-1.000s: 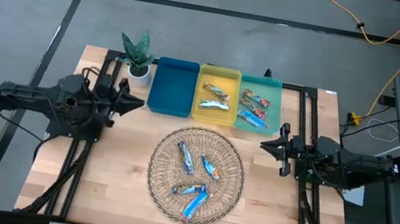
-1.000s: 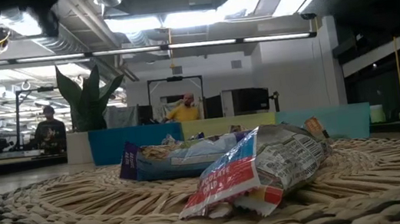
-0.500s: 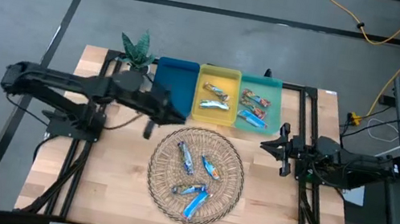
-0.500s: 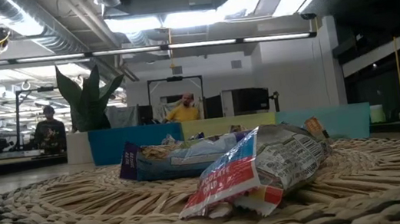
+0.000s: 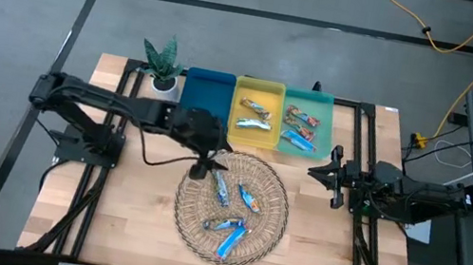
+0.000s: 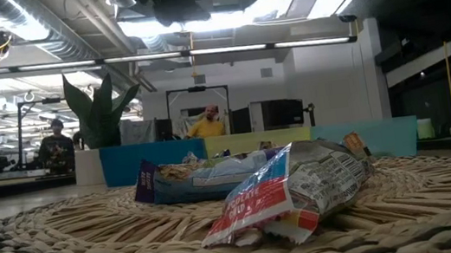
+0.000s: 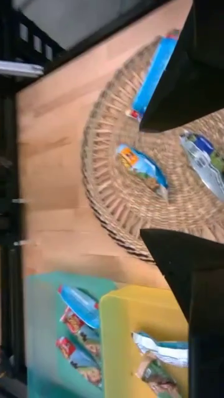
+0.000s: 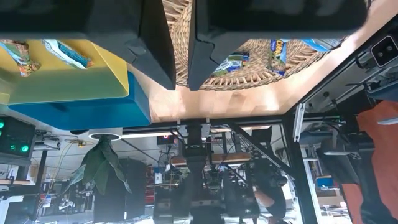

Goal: Pick and place Granola Bars by type
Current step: Put the blue granola bar into the blue bin

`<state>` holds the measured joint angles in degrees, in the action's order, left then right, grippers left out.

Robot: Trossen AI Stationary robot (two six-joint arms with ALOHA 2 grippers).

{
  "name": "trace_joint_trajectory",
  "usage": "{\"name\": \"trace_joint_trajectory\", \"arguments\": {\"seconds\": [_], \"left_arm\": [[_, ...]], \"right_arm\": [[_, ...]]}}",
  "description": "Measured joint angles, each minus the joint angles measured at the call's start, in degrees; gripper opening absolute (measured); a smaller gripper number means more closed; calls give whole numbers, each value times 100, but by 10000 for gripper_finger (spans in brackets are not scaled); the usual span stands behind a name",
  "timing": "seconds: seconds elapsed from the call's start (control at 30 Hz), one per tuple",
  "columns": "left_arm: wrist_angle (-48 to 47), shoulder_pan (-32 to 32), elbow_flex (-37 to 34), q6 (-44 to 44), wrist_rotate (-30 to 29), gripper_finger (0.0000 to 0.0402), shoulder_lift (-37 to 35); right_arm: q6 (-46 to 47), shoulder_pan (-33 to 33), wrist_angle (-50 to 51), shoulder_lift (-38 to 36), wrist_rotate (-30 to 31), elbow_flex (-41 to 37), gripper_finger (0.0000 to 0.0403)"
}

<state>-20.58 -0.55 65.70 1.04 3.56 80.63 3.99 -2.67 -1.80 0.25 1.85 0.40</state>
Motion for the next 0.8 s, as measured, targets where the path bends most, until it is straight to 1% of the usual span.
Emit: {"name": "trace_joint_trajectory", "arguments": {"seconds": [0.07, 0.2, 0.6, 0.8], "left_arm": [[-16, -48, 36, 105, -68, 271, 126], [-221, -141, 41, 340, -154, 280, 449], [-368, -465, 39, 1384, -412, 283, 1637], [-432, -513, 37, 1569, -415, 283, 2121]], "right_arm": [[0, 0, 0, 0, 0, 0, 49], [0, 0, -1, -2, 0, 0, 49], [0, 0, -1, -2, 0, 0, 49], [0, 2, 0, -2, 0, 0, 49]]}}
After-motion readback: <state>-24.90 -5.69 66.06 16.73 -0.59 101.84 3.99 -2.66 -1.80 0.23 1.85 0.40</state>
